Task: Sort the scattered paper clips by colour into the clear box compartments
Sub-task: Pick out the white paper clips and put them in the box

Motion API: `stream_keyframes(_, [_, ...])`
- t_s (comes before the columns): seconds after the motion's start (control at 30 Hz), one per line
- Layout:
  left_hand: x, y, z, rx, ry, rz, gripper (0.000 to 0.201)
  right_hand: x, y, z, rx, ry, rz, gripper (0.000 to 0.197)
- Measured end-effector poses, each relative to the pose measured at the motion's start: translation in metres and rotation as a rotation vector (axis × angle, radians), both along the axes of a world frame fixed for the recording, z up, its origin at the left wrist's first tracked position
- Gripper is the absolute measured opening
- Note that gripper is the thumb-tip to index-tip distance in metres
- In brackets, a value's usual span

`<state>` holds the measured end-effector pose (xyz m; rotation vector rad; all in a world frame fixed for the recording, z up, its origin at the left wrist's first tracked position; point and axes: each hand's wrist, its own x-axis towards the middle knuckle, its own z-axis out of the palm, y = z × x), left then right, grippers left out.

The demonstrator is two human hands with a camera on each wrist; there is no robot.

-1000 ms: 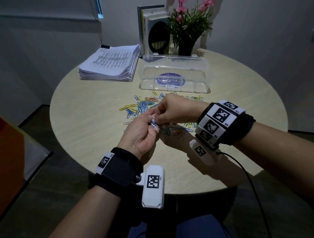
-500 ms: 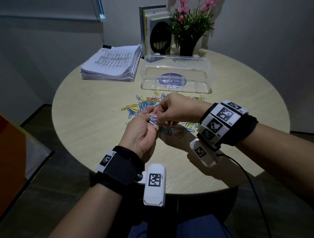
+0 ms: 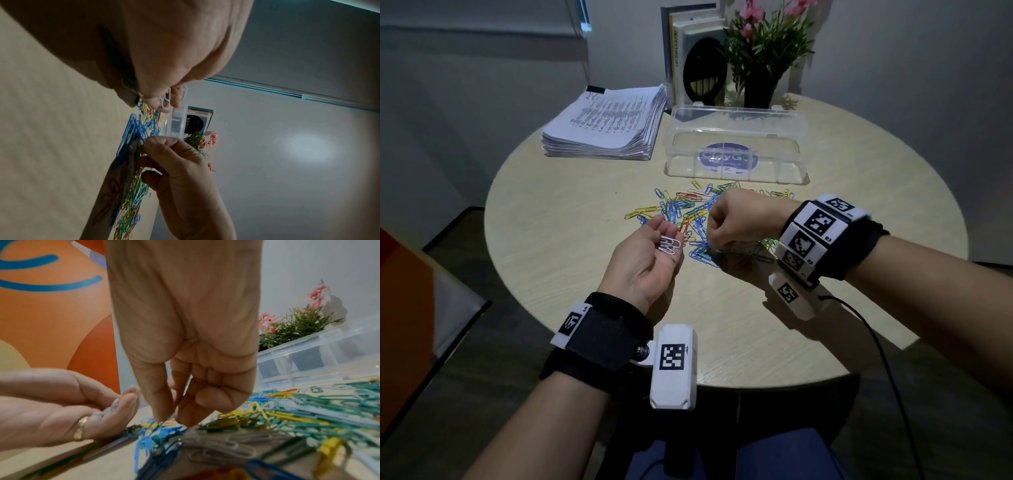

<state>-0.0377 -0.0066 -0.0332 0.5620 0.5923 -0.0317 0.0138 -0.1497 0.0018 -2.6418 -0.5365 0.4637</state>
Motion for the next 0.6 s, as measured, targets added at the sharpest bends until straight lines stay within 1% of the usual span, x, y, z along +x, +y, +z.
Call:
stream_keyframes(0.1, [0.000, 0.004, 0.001, 0.014, 0.002, 0.008, 0.034, 0.000, 0.004, -0.003, -0.038, -0.056, 0.051, 0.009])
stream_keyframes(0.23, [-0.001, 0.010, 0.000, 0.028, -0.006, 0.008, 0.034, 0.008, 0.012, -0.005, -0.102, -0.133, 0.050, 0.013])
stream_keyframes(0.4, [-0.003, 0.014, 0.002, 0.016, -0.008, -0.010, 0.029, 0.014, 0.017, 0.000, -0.194, -0.119, 0.079, 0.017])
stream_keyframes(0.5, [-0.003, 0.013, 0.003, 0.009, 0.007, -0.050, 0.023, 0.012, 0.007, 0.008, -0.255, -0.116, 0.097, 0.016])
stream_keyframes(0.6, [-0.003, 0.009, 0.003, 0.019, 0.013, -0.094, 0.021, 0.005, -0.005, 0.011, -0.364, -0.109, 0.152, 0.014])
